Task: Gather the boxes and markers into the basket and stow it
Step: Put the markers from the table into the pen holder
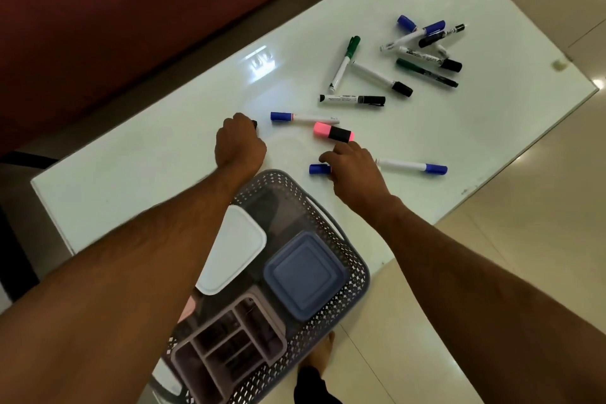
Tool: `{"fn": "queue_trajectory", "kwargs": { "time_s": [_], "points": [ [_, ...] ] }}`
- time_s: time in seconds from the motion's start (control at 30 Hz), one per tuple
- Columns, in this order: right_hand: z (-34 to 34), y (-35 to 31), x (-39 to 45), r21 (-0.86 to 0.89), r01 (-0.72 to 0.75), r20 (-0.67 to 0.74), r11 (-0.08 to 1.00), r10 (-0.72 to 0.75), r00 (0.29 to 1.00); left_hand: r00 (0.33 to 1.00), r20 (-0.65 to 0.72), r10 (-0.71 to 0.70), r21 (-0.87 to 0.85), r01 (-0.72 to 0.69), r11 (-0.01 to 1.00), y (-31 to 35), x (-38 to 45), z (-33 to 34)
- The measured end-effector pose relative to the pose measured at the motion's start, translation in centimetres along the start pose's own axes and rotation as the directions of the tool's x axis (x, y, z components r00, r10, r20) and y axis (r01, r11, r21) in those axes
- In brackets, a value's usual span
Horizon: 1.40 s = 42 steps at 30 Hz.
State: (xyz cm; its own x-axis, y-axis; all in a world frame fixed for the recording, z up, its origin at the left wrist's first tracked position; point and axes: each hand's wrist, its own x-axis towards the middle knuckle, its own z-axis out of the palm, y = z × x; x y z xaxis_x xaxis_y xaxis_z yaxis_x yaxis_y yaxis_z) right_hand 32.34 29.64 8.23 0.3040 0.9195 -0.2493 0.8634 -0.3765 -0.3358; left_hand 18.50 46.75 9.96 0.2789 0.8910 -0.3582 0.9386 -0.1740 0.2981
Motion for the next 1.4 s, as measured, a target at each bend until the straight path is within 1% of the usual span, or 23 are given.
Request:
{"fn": "queue_trajectory", "kwargs": {
  "time_s": [0.07, 0.13, 0.2, 0.27, 0.33, 0.37, 0.43, 0.5, 0.53, 0.67, 0.73, 0.8, 0.87, 0.93, 0.97, 1.03, 1.1, 1.17, 1.23, 1.27, 1.3, 1.4],
  "points": [
    [0.1, -0.2, -0.2, 0.031, 0.026, -0.01, 0.999, -0.025, 1.0, 0.998, -0.037, 0.045, -0.027, -0.046, 0.999, 0.5, 0.2, 0.2],
    [-0.4, -0.5, -0.4, 0.073, 0.045, -0.056, 0.996, -0.041, 0.998, 0.992, -0.071, 0.105, -0.076, -0.111, 0.991, 1.3, 0.5, 0.2],
    [-1.4, -0.1, -0.5, 0.073, 0.029, -0.137, 0.997, -0.019, 0.99, 0.971, -0.073, 0.227, -0.101, -0.234, 0.967, 2.3, 1.1, 0.2],
    [-2.4, 1.5, -0.6, 0.05, -0.04, -0.191, 0.998, 0.049, 0.98, 0.917, -0.048, 0.396, -0.088, -0.399, 0.913, 3.2, 1.7, 0.3],
    [-3.0, 4.0, -0.8, 0.03, -0.09, -0.192, 0.996, 0.094, 0.977, 0.833, -0.024, 0.552, -0.036, -0.553, 0.833, 4.2, 2.2, 0.7],
    [-3.3, 5.1, -1.1, 0.02, -0.095, -0.177, 0.995, 0.097, 0.98, 0.793, -0.011, 0.609, -0.001, -0.609, 0.793, 4.8, 2.5, 1.1],
    [-3.5, 7.0, -1.9, 0.018, -0.112, -0.12, 0.994, 0.113, 0.986, 0.737, 0.026, 0.675, 0.074, -0.675, 0.734, 5.8, 2.7, 1.9],
    [-3.4, 8.2, -2.8, 0.01, -0.153, -0.058, 0.988, 0.154, 0.986, 0.71, 0.065, 0.701, 0.135, -0.703, 0.699, 6.5, 2.8, 2.6],
    [-3.2, 8.7, -3.2, -0.011, -0.18, -0.051, 0.984, 0.179, 0.983, 0.703, 0.079, 0.707, 0.153, -0.709, 0.688, 6.6, 2.9, 2.8],
    [-1.8, 9.6, -4.2, -0.084, -0.236, -0.104, 0.968, 0.227, 0.968, 0.704, 0.089, 0.704, 0.183, -0.707, 0.684, 6.3, 3.1, 3.3],
    [-1.4, 9.5, -3.9, -0.105, -0.246, -0.112, 0.964, 0.235, 0.966, 0.729, 0.058, 0.682, 0.198, -0.678, 0.708, 6.3, 3.0, 3.1],
    [-1.5, 9.1, -3.4, -0.098, -0.248, -0.161, 0.964, 0.23, 0.96, 0.782, -0.011, 0.624, 0.184, -0.612, 0.769, 6.5, 2.8, 2.4],
    [-1.9, 8.1, -2.6, -0.009, -0.237, -0.266, 0.972, 0.226, 0.937, 0.813, -0.113, 0.571, 0.103, -0.562, 0.821, 7.0, 2.6, 1.6],
    [-3.0, 6.6, -1.4, 0.178, -0.213, -0.357, 0.961, 0.265, 0.896, 0.828, -0.217, 0.518, -0.042, -0.538, 0.842, 7.3, 2.3, 0.4],
    [-3.6, 5.8, -0.7, 0.292, -0.202, -0.382, 0.935, 0.308, 0.871, 0.84, -0.26, 0.476, -0.138, -0.52, 0.843, 7.4, 2.1, -0.2],
    [-5.4, 3.8, 0.8, 0.529, -0.184, -0.36, 0.828, 0.416, 0.835, 0.861, -0.328, 0.389, -0.304, -0.486, 0.819, 7.4, 1.6, -1.5],
    [-7.2, 1.5, 2.0, 0.753, -0.089, -0.311, 0.652, 0.471, 0.825, 0.869, -0.383, 0.314, -0.456, -0.474, 0.754, 6.7, 1.0, -3.0],
    [-8.6, -1.1, 2.8, 0.896, 0.009, -0.25, 0.445, 0.485, 0.838, 0.889, -0.394, 0.232, -0.623, -0.444, 0.644, 5.5, 0.2, -4.5],
    [-9.6, -3.9, 3.0, 0.965, 0.054, -0.171, 0.256, 0.463, 0.87, 0.898, -0.413, 0.154, -0.731, -0.427, 0.532, 3.9, -1.0, -5.8],
    [-9.8, -5.3, 3.0, 0.981, 0.057, -0.135, 0.188, 0.435, 0.89, 0.896, -0.427, 0.121, -0.766, -0.429, 0.479, 2.9, -1.8, -6.4],
    [-9.6, -6.6, 2.9, 0.989, 0.061, -0.11, 0.133, 0.397, 0.911, 0.892, -0.443, 0.09, -0.787, -0.435, 0.438, 1.8, -2.7, -7.1],
    [-8.7, -10.4, 2.1, 0.998, 0.053, -0.058, 0.027, 0.284, 0.957, 0.88, -0.474, 0.025, -0.817, -0.451, 0.36, -2.1, -5.5, -8.4]
  ]
}}
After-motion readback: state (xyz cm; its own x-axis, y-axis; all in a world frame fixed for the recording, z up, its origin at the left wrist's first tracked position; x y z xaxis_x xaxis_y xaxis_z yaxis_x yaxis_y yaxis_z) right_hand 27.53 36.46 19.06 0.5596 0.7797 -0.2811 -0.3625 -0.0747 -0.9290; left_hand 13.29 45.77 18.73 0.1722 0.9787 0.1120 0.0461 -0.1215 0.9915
